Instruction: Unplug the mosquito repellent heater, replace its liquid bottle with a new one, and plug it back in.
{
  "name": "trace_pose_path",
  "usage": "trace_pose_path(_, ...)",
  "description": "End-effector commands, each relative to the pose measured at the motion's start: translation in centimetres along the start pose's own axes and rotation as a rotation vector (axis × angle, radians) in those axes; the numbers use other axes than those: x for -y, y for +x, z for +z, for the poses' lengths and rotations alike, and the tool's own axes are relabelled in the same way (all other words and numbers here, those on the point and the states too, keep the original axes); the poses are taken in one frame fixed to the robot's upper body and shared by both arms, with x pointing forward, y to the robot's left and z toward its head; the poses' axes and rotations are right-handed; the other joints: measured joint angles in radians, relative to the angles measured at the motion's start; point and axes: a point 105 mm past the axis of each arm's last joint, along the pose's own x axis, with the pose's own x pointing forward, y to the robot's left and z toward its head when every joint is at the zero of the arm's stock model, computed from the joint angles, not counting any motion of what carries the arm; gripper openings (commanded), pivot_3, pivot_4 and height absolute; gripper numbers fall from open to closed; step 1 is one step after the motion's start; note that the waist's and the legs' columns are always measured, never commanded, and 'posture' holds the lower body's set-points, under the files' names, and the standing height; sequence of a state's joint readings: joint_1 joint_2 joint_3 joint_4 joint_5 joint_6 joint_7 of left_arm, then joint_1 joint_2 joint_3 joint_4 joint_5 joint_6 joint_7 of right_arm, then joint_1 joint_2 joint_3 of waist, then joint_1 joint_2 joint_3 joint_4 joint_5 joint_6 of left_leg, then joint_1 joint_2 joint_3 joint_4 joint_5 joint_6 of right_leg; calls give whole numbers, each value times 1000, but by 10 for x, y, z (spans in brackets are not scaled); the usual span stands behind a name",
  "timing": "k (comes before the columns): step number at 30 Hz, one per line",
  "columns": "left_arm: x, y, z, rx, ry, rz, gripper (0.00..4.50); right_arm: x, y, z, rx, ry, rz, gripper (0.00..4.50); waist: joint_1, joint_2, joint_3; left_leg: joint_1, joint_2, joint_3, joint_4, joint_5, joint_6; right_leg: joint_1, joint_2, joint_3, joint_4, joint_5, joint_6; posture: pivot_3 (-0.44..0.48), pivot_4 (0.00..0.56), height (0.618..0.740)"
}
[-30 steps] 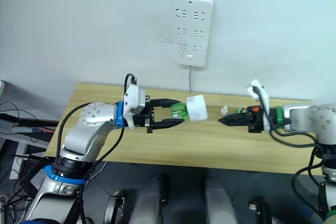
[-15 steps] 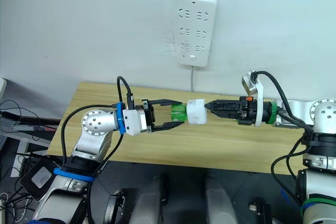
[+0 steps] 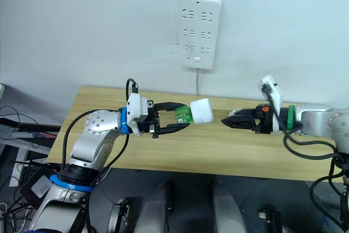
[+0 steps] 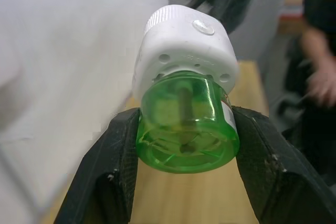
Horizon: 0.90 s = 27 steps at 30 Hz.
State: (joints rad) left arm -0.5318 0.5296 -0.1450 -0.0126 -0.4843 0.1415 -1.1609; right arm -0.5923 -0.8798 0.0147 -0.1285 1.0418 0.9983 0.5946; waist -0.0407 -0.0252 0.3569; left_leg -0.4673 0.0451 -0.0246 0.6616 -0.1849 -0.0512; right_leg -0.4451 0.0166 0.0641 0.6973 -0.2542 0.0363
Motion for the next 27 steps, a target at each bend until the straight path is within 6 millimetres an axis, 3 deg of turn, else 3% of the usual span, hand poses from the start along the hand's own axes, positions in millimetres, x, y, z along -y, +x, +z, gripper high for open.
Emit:
trace_pose_path(1,11,3,29,60,-65,-111,2267,8,10,17,119,-67,-1,3908,-7,0,0,0,0,0,0,0,0,0,0,0,0,0,0,-43,298,740)
trace_pose_path(7,17,2,39,48,-197,-189,2267,0,31,0,119,-17,120,1687,-11,0,0,0,0,-1,-1,0,0,0,0,-1,0,2,-3,-37,292,740)
trace_pose_path(11,9,-1,35,29,-217,-144,2267,-33,27,-11,72,89,303,174,-8,0,0,0,0,-1,-1,0,0,0,0,-1,1,2,-4,-21,298,740)
trace_pose_path(14,4,-2,29,16,-232,-109,2267,-61,17,-20,-6,151,424,55,-5,0,0,0,0,-1,0,0,0,1,-1,-1,0,2,-4,-16,300,740)
trace_pose_path(19,6,-1,17,-20,-252,-87,2267,-93,8,-14,-36,234,567,55,-1,0,0,0,0,-1,0,0,0,1,0,-1,0,2,-3,-15,299,740)
trace_pose_path(27,13,-2,-1,-94,-238,-104,2267,-102,8,2,15,307,597,55,-1,0,0,0,0,-1,0,0,0,1,0,-1,0,2,-3,-21,301,740)
